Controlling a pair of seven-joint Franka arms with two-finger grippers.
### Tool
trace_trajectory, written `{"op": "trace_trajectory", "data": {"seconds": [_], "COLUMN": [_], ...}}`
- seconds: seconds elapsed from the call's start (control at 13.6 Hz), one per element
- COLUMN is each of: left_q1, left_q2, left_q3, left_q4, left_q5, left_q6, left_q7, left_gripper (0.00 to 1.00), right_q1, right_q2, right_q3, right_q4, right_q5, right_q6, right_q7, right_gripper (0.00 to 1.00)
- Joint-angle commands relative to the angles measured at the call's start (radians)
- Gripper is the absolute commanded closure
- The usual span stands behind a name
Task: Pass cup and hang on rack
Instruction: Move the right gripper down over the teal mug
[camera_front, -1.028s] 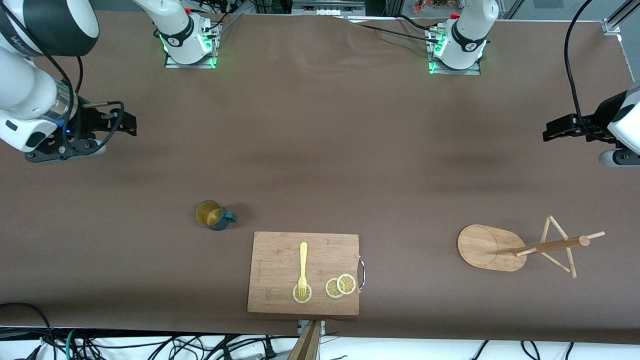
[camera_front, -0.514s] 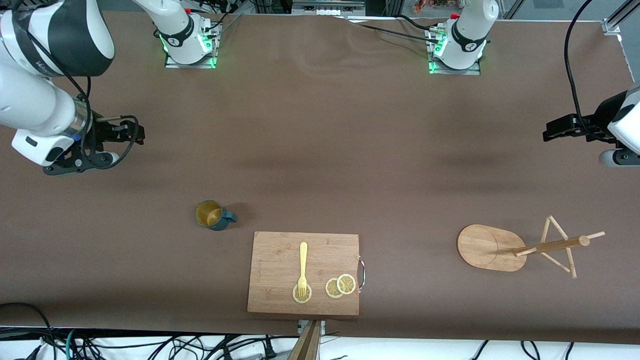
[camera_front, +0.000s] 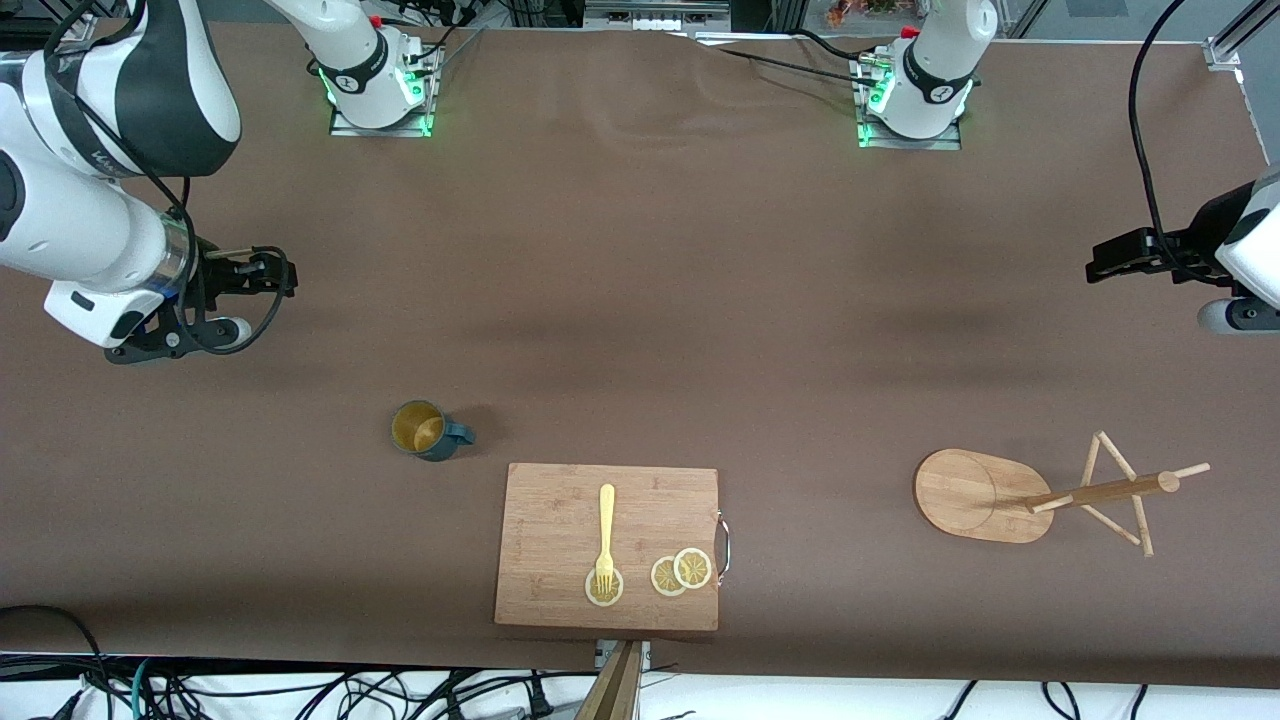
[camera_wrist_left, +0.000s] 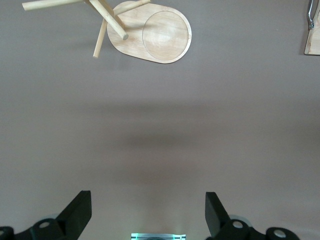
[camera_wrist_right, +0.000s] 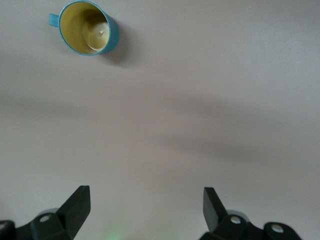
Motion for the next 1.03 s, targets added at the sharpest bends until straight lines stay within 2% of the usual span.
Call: {"op": "trace_trajectory", "data": {"seconds": [0.0,0.51,0.95], "left_q1": [0.004,0.004,0.004], "left_q2": [-0.007,-0.007,-0.007], "left_q3": [-0.003,-0.003,-0.003], "left_q4": [-0.001,-0.002,-0.001], "left_q5": [0.006,0.006,0.006], "left_q6": [-0.007,-0.005,-0.007], "left_q7": [-0.004,-0.004,-0.004], "left_gripper": [0.00,0.00,0.00], "right_q1": [0.004,0.045,0.087], "right_q2": [0.057,0.253,0.436], "right_q3": [-0.001,0.002,0.004], "right_q4": [0.024,0.024,0.102], "right_q5": [0.013,0.034,0.036], "right_q6": [0.022,0.305,0.485], "right_q7": [0.014,0.164,0.257], "right_gripper": [0.00,0.00,0.00]}}
